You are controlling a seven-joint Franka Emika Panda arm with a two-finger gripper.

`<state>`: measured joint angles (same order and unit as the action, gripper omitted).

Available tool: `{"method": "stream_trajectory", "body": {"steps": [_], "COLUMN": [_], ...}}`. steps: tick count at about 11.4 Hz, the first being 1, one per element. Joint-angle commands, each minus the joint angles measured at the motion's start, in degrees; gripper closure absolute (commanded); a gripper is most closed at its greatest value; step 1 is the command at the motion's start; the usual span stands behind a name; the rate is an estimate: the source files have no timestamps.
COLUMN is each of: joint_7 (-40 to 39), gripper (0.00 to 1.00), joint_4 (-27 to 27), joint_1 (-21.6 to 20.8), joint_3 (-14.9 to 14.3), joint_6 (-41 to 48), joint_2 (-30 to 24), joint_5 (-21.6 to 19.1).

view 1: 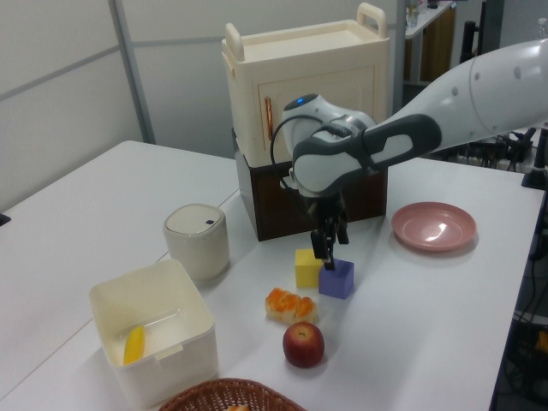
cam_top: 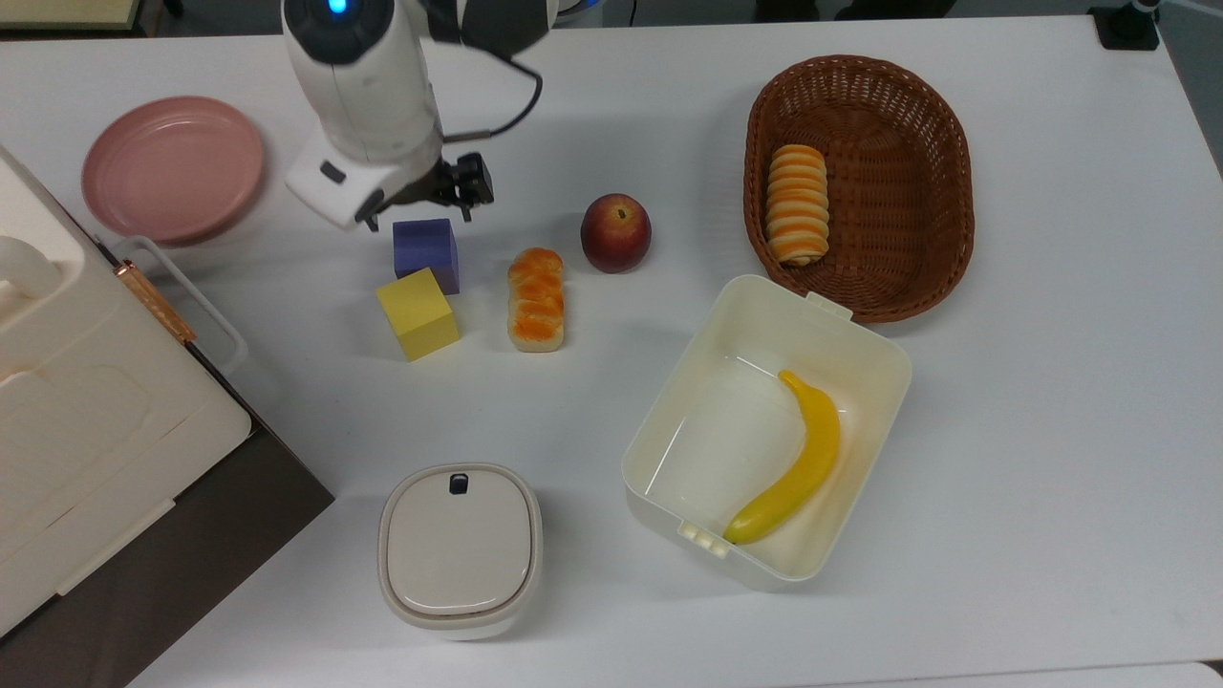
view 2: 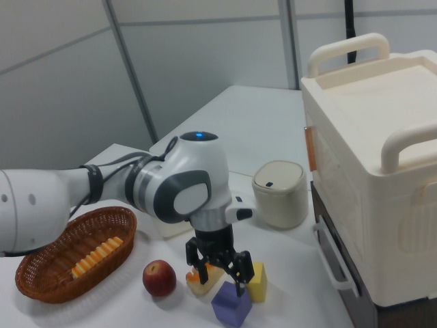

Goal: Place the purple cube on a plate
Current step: 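Move the gripper over the purple cube and lower it around the cube, then close the gripper on the purple cube and lift it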

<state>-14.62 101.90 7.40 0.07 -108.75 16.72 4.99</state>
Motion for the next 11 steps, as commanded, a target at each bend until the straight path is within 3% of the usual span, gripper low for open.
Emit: {"method": "stream_trajectory", "body": {"steps": [1, 4, 7, 8, 11], "joint_7": [-1.0, -1.0, -1.0, -1.0, -3.9], "gripper": [0.00, 0.00, 0.53, 0.61, 0.62], "joint_4": [1.2, 1.2, 1.2, 1.2, 1.3], "joint_1": [0.1, 0.6, 0.8, 1.0, 4.4], "joint_3": [0.0, 0.0, 0.0, 0.0, 0.0], "joint_6": [-3.0, -4.2, -5.3, -5.1, 1.0], "joint_2": [2.5, 4.8, 5.1, 4.8, 1.1], "joint_5": [0.9, 3.1, 3.6, 3.6, 5.1]}}
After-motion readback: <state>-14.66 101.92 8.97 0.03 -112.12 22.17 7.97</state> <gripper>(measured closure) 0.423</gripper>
